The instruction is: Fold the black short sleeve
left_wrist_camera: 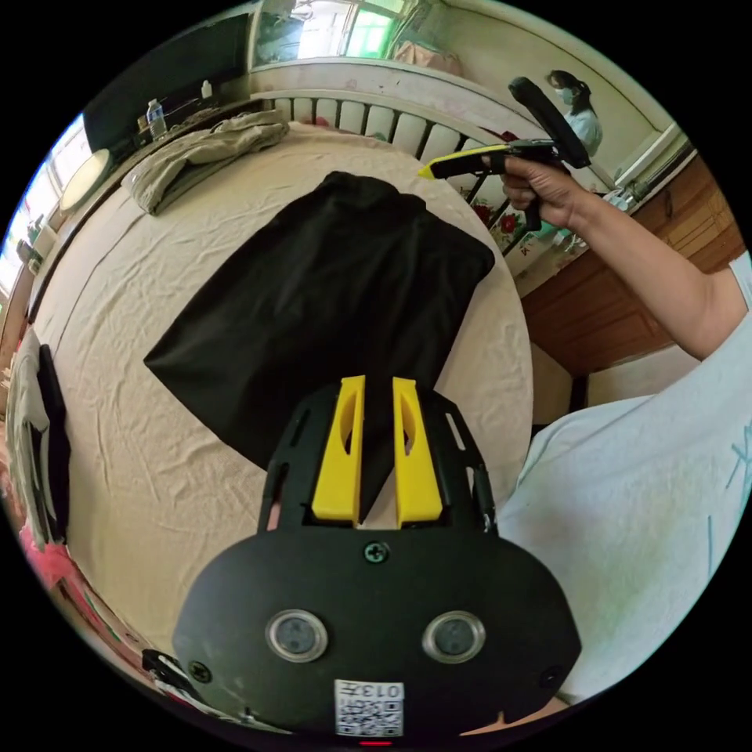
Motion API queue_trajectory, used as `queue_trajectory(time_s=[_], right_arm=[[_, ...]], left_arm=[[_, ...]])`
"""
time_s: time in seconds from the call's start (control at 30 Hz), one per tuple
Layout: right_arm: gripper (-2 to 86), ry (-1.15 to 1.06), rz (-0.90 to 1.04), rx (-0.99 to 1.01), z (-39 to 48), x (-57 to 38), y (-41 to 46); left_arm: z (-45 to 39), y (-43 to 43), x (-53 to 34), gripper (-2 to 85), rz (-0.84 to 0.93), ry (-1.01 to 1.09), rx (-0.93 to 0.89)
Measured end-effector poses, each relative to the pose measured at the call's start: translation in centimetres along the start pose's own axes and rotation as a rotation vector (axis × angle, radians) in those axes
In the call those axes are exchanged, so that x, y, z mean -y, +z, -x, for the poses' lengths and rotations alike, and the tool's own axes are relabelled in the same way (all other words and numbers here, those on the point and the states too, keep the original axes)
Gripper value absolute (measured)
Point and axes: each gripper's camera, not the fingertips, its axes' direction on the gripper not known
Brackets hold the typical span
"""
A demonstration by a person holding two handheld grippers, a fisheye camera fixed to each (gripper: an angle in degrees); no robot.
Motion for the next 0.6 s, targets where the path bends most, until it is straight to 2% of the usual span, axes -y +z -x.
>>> queue_trajectory(time_s=[0.07,0.13,0.23,0.33,0.37,0.43,0.6], right_arm=[[0.0,-0.016,-0.044,0.053,1.1,0.7,0.4],[0.0,-0.101,-0.006,0.109,3.0,1.5,2.3],[0.1,-0.190,0.168,-0.001,5.0,2.2,7.1],[0.5,-0.144,0.087,0.010,4.2,3.1,5.2],[0.8,-0.155,-0.015,0.027,4.4,3.5,3.6],[1.5,-0.230,-0.098,0.066,5.6,4.6,2.3],[5.4,-0.589,-0.027,0.326,14.8,11.4,5.7]], left_arm=[[0.1,-0.8,-0.1,6.7,0.004,0.010,0.028],[0.8,-0.2,-0.1,6.8,0.045,-0.008,0.003],[1.8,0.0,-0.3,6.8,0.061,-0.042,-0.044],[2.9,-2.6,-1.6,7.4,0.013,-0.115,-0.028],[3.4,-4.0,-2.6,7.9,-0.028,-0.165,-0.022],[4.5,-5.6,-4.6,9.3,-0.067,-0.264,-0.014],[7.4,-6.6,-8.3,12.4,-0.060,-0.486,-0.100]])
